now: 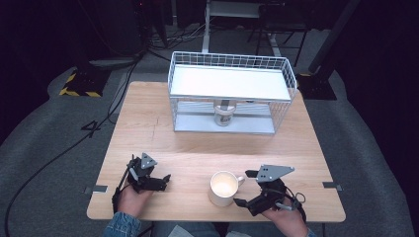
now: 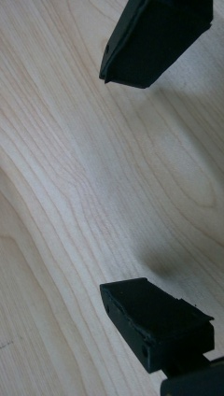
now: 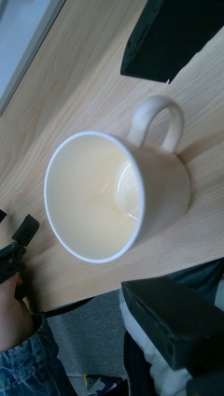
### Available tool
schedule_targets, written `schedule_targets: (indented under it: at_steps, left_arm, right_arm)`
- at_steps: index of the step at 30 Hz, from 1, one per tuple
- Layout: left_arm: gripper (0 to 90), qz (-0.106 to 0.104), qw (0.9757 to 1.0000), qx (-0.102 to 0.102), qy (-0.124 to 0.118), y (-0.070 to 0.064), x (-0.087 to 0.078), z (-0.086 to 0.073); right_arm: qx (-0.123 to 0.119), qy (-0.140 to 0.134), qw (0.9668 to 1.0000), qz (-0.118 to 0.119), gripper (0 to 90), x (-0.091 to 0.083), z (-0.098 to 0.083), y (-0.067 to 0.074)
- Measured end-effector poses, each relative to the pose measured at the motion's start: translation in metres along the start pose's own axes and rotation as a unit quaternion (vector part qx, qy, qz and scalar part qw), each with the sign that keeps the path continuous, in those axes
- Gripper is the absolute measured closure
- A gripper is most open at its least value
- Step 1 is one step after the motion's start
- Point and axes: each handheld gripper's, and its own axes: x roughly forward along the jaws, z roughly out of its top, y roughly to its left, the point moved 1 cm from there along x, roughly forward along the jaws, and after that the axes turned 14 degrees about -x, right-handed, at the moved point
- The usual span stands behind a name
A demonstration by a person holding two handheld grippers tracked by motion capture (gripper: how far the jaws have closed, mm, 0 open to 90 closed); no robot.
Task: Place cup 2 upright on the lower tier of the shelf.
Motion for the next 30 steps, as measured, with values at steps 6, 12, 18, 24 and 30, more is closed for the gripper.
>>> schedule_targets:
  at_steps: [6,12,18,24,30]
  left_arm:
    - [2.2,0.009,1.0000,-0.001,0.002,0.003,-0.003,-0.006]
    - [2.2,0.016,0.9999,-0.006,0.001,0.006,-0.007,-0.010]
    - [1.8,0.013,0.9998,-0.011,0.005,0.007,-0.006,-0.010]
    - [1.0,0.009,0.9997,-0.019,0.010,0.009,-0.005,-0.009]
    - [0.8,0.011,0.9997,-0.021,0.010,0.009,-0.005,-0.009]
  right_arm:
    - [-0.021,0.011,0.9995,0.021,0.1,0.019,0.010,0.001]
    - [-0.032,0.022,0.9990,0.023,0.0,0.033,0.014,-0.001]
    - [-0.041,0.036,0.9982,0.026,0.1,0.045,0.017,0.001]
    - [-0.053,0.053,0.9968,0.025,0.2,0.056,0.017,0.001]
    - [-0.061,0.073,0.9951,0.027,0.6,0.065,0.016,0.001]
